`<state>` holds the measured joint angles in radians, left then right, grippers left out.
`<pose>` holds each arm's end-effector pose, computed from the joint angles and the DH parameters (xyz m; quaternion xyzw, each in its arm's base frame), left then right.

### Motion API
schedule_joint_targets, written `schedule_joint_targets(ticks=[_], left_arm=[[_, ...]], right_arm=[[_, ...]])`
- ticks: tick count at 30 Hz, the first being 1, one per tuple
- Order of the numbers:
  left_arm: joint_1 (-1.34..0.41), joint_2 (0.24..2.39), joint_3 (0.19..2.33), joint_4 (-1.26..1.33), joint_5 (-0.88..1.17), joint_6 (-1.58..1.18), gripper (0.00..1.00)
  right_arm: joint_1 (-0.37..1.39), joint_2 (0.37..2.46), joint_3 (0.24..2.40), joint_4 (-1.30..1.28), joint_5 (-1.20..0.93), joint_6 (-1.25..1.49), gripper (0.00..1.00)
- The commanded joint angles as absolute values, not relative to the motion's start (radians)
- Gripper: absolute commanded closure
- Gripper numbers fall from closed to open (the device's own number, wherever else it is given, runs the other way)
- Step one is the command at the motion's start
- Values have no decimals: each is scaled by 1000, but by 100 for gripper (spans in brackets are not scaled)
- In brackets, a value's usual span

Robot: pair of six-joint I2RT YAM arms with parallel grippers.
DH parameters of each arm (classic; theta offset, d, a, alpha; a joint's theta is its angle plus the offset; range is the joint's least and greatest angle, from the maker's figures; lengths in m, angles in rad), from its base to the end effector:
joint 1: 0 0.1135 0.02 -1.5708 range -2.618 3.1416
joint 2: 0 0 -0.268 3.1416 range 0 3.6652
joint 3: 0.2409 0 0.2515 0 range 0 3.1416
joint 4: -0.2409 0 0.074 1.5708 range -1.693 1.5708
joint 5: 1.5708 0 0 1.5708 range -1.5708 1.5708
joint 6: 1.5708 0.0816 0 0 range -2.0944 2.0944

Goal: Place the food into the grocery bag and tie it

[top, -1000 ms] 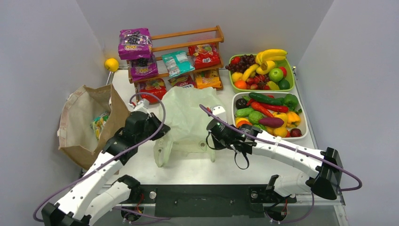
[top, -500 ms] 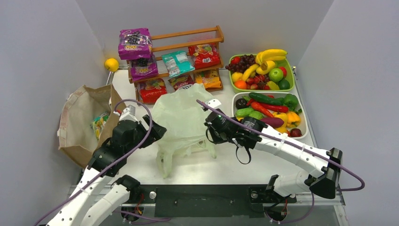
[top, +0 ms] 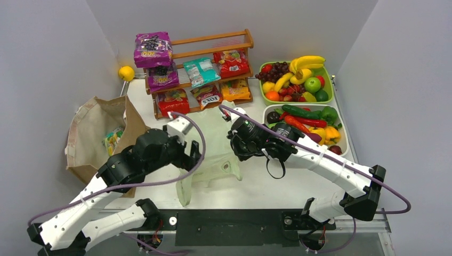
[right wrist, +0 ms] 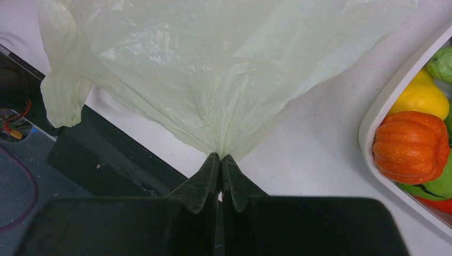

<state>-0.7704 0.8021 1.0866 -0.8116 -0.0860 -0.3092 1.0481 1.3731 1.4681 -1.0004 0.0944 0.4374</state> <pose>0.1380 -0.1241 0.3542 0.1771 0.8481 -0.2240 0.4464 0.1568 0.2567 0.3371 -0.2691 0.9051 0.1878 0.2705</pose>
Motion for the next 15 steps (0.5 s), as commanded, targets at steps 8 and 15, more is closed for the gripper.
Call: schedule_joint_targets(ticks=[8,15], left_arm=[[-1072,853,1023,-695,-199,-5,14],[-1083,808,855,-566,-233,52,12]], right_arm=[[1052,1395,1524,-1042,90,458,100],[1052,1397,1525,-1033,71,457,100]])
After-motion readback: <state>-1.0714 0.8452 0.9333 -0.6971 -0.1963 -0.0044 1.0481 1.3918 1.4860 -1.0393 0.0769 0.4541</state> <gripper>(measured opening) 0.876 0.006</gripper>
